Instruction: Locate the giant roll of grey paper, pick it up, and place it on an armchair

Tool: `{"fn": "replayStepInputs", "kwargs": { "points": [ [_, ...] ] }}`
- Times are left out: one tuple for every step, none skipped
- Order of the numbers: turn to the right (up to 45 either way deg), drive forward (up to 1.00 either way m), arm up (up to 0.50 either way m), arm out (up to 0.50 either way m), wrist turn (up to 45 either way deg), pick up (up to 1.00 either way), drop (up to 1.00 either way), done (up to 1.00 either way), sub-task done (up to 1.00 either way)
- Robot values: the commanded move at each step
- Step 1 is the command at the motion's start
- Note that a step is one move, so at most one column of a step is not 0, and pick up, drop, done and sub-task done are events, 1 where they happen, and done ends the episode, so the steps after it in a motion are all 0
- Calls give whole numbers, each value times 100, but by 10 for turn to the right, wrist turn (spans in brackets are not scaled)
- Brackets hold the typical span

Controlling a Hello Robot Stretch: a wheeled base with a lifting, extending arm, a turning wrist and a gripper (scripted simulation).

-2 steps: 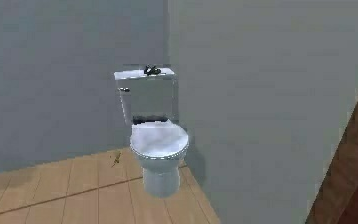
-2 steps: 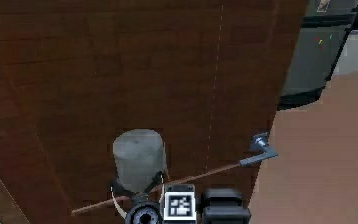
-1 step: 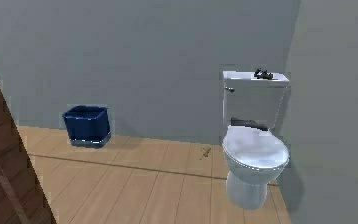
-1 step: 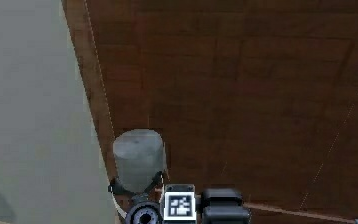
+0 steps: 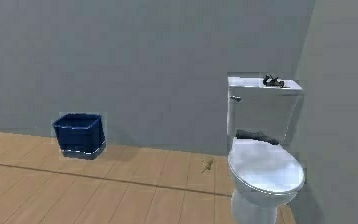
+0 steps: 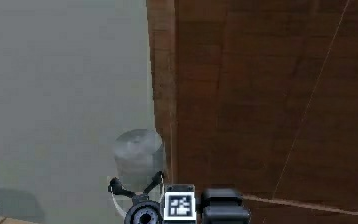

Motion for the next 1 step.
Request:
{"fn": "replayStepInputs", "kwargs": {
  "points": [
    [-30,0,0,0,0,0,0,0,0]
  ]
}}
